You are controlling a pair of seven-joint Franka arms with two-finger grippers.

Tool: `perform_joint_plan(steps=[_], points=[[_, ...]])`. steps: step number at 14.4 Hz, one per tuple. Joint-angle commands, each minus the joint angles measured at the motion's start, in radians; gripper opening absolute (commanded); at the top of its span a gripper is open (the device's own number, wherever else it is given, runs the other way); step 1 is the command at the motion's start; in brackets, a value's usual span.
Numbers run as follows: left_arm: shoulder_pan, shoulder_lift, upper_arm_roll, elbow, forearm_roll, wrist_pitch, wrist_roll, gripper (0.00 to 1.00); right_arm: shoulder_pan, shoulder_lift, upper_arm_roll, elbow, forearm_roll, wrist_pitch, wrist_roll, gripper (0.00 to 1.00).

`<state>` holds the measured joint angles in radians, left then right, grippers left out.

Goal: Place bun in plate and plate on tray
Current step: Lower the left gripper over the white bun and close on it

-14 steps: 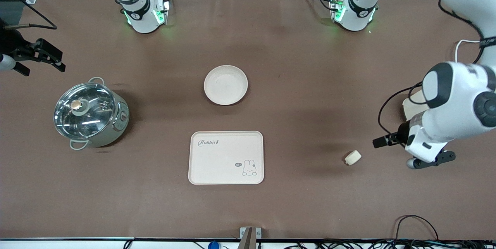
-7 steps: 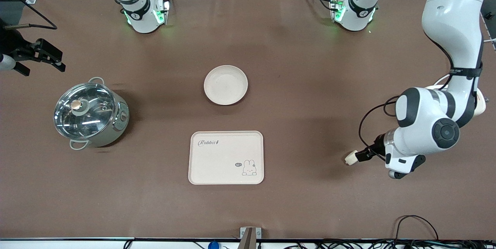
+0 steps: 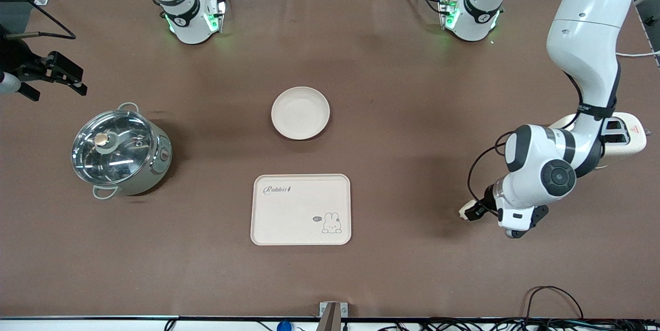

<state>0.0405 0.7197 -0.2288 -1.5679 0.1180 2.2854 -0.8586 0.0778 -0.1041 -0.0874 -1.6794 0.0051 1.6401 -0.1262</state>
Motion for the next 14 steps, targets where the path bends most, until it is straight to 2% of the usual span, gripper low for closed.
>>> perform_joint_plan(steps=[1, 4, 6, 11, 14], points=[[0.001, 0.014, -0.001, -0.008, 0.022, 0.045, -0.056, 0.84, 0.011, -0.011, -0.005, -0.006, -0.004, 0.003, 0.014, 1.0], [0.001, 0.04, 0.002, -0.006, 0.022, 0.071, -0.057, 0.78, 0.011, -0.011, -0.003, -0.005, -0.004, -0.002, 0.014, 1.0], [-0.001, 0.053, 0.005, -0.004, 0.022, 0.072, -0.057, 0.7, 0.011, -0.011, -0.003, -0.005, -0.004, -0.002, 0.014, 1.0], [-0.001, 0.044, 0.006, -0.004, 0.023, 0.057, -0.054, 0.32, 0.01, -0.011, -0.003, -0.006, -0.004, -0.002, 0.016, 1.0], [-0.01, 0.041, 0.005, -0.006, 0.023, 0.057, -0.054, 0.18, 0.008, -0.011, -0.005, -0.006, -0.004, -0.002, 0.013, 1.0]])
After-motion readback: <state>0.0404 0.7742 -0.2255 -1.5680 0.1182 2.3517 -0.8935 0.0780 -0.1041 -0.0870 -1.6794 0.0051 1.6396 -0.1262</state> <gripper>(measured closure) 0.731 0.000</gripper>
